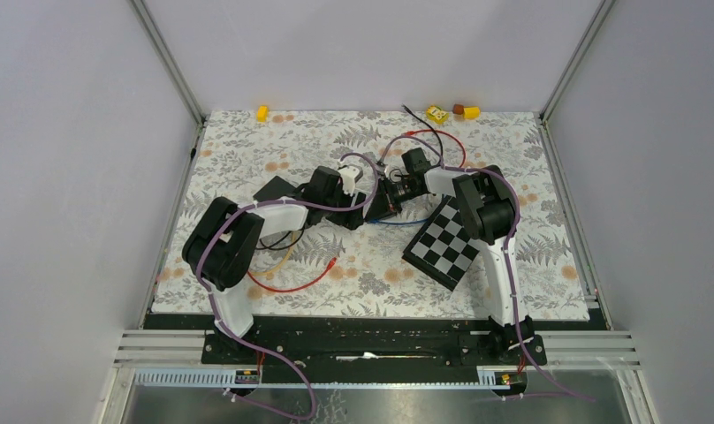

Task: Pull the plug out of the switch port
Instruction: Pull the connector from the switch port.

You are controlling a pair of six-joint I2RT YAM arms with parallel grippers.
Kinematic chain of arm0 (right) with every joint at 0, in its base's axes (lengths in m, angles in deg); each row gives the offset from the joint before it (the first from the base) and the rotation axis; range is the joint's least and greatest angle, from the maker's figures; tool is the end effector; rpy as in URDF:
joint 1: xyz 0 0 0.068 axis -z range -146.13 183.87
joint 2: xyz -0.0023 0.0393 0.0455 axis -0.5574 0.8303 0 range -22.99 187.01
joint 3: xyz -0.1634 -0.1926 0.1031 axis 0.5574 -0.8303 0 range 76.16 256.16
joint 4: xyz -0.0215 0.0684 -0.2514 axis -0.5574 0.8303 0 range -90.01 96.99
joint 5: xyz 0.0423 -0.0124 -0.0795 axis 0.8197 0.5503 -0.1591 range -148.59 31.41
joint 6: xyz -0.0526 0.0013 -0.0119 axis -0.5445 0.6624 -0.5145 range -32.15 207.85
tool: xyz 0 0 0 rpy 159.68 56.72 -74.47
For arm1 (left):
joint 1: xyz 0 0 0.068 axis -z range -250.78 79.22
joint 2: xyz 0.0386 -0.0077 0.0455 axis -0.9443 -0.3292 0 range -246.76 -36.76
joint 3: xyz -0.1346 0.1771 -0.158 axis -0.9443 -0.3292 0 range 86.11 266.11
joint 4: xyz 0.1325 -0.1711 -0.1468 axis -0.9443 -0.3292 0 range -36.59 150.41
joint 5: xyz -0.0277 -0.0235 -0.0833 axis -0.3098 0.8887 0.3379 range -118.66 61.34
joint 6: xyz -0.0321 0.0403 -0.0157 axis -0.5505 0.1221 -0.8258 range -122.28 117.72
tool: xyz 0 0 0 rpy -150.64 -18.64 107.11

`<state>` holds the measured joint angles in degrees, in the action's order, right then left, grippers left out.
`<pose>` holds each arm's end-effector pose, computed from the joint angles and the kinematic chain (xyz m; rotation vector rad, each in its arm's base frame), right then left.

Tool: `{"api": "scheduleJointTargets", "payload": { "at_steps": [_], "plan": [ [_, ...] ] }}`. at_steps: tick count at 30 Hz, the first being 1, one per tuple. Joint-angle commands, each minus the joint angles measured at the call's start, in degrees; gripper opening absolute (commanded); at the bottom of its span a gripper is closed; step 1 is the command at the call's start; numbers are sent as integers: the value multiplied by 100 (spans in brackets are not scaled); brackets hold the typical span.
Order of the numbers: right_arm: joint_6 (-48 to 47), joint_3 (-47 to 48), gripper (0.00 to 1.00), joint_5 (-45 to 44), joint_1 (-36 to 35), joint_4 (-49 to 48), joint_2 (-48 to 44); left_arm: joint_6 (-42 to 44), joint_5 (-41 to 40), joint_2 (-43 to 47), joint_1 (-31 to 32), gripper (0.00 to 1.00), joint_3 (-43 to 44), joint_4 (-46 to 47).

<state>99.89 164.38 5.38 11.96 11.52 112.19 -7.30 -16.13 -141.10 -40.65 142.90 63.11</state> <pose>0.4196 0.2033 0.0850 -0.6421 2.4077 1.6680 0.3180 -0.1935 0.1524 0.6278 2.3154 -0.5519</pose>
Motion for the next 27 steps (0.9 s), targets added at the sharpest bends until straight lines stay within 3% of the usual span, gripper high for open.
{"api": "scheduleJointTargets", "payload": {
  "at_steps": [1, 6, 11, 14, 16, 19, 23, 27],
  "plan": [
    [240, -74, 7, -26, -65, -148, -95, -78, 135, -166, 2, 60, -50, -261],
    [680, -423, 4, 95, -63, -829, -247, -144, 274, -242, 2, 43, -4, -261],
    [-190, 76, 0, 83, 12, 208, -73, -136, 397, -292, -3, 29, 7, -261],
    [-212, 157, 0, 121, 45, 366, 20, -138, 474, -294, 1, 22, 7, -259],
    [149, -29, 0, 178, 31, -45, -59, -147, 494, -303, -1, 17, 16, -375],
    [1085, -635, 0, 200, 22, -1400, -320, -196, 449, -292, -3, 2, 16, -359],
    [1668, -1130, 0, 202, 0, -2346, -523, -227, 419, -288, 1, 0, 7, -343],
    [1135, -819, 0, 216, 49, -1661, -418, -203, 421, -286, -12, 0, -4, -344]
  ]
}}
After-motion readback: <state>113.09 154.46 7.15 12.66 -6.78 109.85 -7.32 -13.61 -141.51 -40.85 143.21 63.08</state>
